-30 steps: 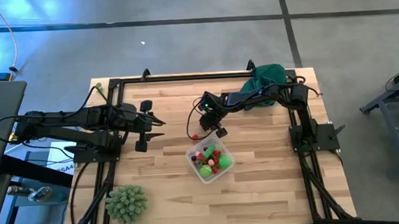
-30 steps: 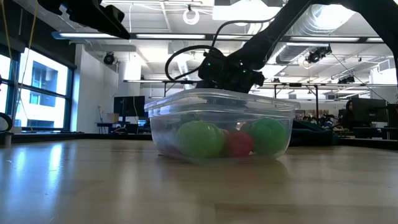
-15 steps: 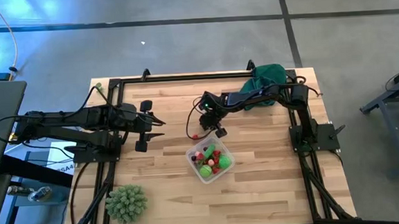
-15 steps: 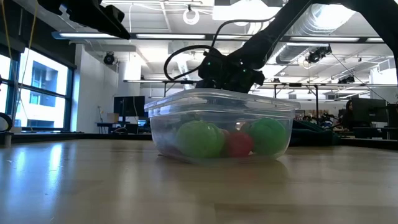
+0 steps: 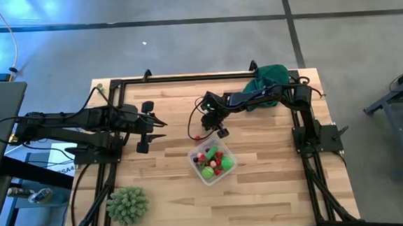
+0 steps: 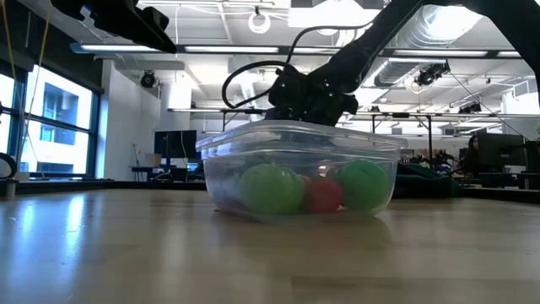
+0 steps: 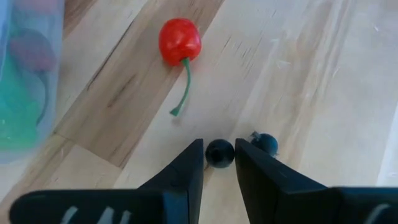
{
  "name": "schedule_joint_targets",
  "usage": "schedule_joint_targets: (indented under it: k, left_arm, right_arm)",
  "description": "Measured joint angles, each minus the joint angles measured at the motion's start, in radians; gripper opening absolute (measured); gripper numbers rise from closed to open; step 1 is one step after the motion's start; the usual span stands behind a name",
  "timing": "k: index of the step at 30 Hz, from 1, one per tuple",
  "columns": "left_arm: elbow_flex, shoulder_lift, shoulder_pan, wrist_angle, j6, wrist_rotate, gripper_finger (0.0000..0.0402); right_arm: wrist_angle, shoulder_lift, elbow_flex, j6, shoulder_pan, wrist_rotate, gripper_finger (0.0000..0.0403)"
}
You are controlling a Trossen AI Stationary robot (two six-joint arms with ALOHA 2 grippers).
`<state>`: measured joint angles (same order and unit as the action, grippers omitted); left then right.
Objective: Pick and placing Produce into tupperware
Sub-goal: Put the blueberry into the transparent container
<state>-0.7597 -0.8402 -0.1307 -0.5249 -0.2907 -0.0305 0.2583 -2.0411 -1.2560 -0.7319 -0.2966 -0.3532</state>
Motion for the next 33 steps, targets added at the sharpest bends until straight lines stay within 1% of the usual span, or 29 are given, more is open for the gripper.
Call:
schedule_joint_targets:
  k: [33]
  left_arm:
    - [0.0, 0.0, 0.0, 0.0, 0.0, 0.0, 0.0179]
  right_arm:
    - [0.004, -0.007, -0.001, 0.017, 0.0, 0.003, 0.0082]
